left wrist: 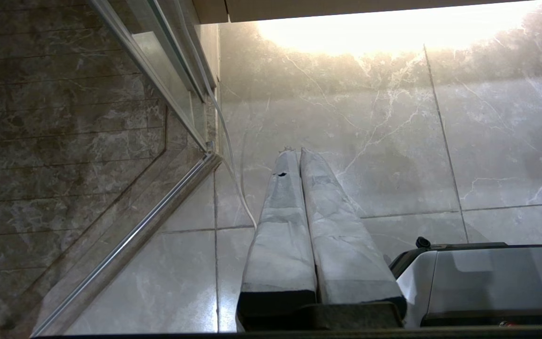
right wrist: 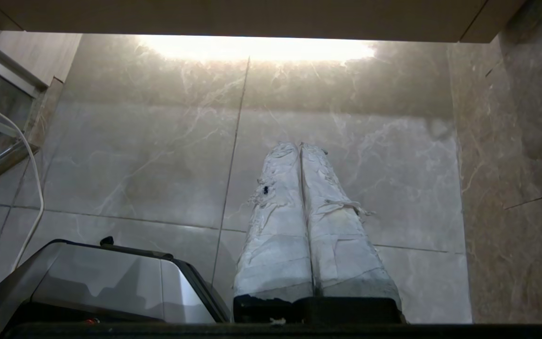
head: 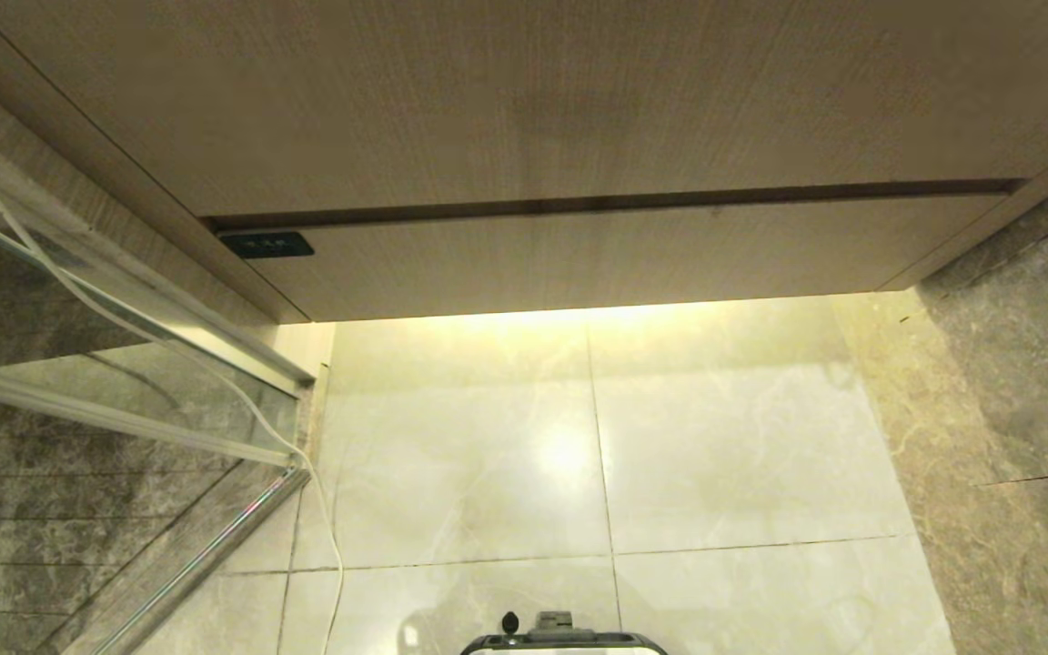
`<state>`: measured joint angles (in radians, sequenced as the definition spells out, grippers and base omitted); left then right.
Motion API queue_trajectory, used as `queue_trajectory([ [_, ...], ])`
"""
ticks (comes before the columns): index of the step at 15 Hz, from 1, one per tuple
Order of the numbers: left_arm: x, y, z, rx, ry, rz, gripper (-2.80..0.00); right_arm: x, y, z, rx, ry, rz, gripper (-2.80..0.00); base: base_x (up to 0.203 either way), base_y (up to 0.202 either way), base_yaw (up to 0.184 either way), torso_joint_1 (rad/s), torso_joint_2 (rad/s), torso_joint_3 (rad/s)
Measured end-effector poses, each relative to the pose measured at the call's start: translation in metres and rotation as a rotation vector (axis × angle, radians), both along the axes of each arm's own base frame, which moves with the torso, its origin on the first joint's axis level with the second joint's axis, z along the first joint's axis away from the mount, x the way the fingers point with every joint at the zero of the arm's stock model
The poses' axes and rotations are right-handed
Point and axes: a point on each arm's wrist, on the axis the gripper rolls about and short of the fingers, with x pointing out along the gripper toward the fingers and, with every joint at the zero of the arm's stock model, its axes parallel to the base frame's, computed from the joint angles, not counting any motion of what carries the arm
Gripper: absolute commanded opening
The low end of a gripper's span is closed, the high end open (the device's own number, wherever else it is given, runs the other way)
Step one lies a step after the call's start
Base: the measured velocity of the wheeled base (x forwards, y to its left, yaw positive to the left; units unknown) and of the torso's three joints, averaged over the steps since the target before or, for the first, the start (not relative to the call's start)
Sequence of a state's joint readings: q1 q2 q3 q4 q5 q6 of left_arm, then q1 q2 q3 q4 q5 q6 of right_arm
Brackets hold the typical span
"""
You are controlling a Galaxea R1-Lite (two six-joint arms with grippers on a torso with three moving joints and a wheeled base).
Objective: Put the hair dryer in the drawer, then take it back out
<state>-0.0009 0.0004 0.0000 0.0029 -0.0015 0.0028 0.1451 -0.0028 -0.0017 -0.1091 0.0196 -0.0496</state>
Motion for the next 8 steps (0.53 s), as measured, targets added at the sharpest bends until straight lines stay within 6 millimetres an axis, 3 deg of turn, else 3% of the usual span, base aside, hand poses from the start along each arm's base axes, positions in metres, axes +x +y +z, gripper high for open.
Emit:
queue_trajectory([
  [8, 0.0000, 0.0000, 0.0000, 0.000, 0.000, -0.001, -2.80, 0.0001, 0.0000, -0.0006, -0.003, 0.001, -0.002, -2.80, 0.000, 0.000, 0.000, 0.000, 0.00, 0.000],
])
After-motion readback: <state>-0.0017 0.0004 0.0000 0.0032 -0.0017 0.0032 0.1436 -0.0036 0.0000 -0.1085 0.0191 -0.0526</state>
